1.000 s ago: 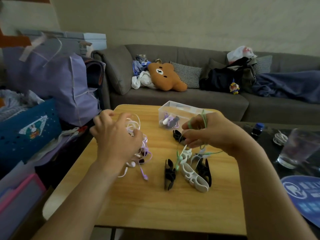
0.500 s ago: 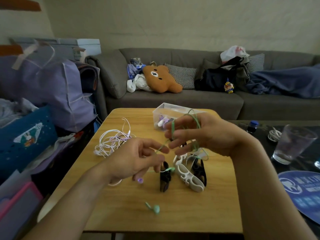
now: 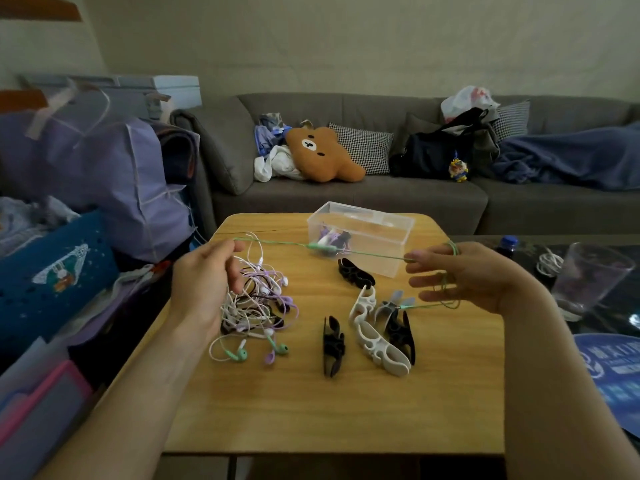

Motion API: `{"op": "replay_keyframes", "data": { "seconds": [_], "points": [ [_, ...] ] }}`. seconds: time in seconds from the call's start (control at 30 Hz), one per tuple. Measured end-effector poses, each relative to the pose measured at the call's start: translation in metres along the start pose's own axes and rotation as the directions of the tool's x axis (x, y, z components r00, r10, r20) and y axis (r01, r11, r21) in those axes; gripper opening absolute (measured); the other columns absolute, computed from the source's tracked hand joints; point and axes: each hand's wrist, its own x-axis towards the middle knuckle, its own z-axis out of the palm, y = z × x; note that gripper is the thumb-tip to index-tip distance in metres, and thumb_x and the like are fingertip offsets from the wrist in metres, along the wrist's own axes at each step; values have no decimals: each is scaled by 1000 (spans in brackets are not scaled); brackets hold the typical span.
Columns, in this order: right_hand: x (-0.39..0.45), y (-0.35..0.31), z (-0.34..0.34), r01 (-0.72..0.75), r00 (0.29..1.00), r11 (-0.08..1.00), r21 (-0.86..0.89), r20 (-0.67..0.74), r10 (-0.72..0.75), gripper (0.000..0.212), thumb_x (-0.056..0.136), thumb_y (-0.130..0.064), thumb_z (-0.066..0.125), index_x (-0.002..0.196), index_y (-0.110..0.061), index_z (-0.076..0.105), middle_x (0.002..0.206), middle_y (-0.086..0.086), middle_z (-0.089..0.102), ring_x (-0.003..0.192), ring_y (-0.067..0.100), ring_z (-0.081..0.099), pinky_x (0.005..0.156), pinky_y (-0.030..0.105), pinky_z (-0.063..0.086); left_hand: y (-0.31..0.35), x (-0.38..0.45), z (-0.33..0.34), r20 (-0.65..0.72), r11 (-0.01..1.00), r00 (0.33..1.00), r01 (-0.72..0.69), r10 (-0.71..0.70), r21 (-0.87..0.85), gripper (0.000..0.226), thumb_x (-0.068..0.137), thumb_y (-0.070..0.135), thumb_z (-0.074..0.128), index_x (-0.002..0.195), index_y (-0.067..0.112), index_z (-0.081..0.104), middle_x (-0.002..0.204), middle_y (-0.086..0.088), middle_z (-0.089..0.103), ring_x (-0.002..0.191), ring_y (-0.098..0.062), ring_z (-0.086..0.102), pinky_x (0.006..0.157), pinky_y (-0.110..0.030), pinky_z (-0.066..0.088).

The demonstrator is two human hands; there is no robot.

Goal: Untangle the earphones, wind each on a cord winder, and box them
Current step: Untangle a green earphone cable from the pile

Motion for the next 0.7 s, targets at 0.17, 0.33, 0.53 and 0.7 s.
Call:
{"op": "replay_keyframes", "data": {
  "seconds": [0.17, 0.33, 0.53, 0.7],
  "points": [
    [2, 3, -2, 12, 982, 1000, 1, -186, -12, 31, 86, -25, 76, 106, -2, 71, 97, 12, 76, 79, 19, 72, 61, 30, 56, -4, 7, -3, -118, 999, 992, 38, -38, -8, 19, 101, 12, 51, 88, 12, 65, 63, -1, 56, 55, -14, 56, 60, -31, 47],
    [-10, -24, 41, 73, 987, 997, 21, 141, -75, 29, 100, -29, 57, 103, -3, 69, 86, 10, 71, 59, 11, 61, 46, 20, 46, -13, -1, 8, -131, 830, 987, -6, 95, 558, 54, 83, 19, 68, 134, 17, 49, 134, -11, 50, 127, -32, 44, 104, -50, 40],
    [-22, -47, 101, 26, 867, 901, 433, 438, -236, 43, 107, -30, 35, 109, 0, 65, 89, 13, 71, 63, 15, 65, 48, 24, 52, -8, -55, 40, 125, 607, 814, -515, 567, 605, 17, 78, 38, 57, 94, 35, 62, 124, 6, 46, 124, -20, 35, 97, -38, 25],
    [-21, -55, 114, -105, 869, 712, 695, 413, -274, 44, 108, -31, 33, 107, -1, 65, 88, 13, 69, 62, 15, 64, 51, 24, 55, -8, -68, 50, 492, 980, 848, -172, 197, -98, 46, 96, 57, 33, 94, 34, 74, 94, 10, 73, 98, -17, 64, 91, -28, 49]
  ]
}}
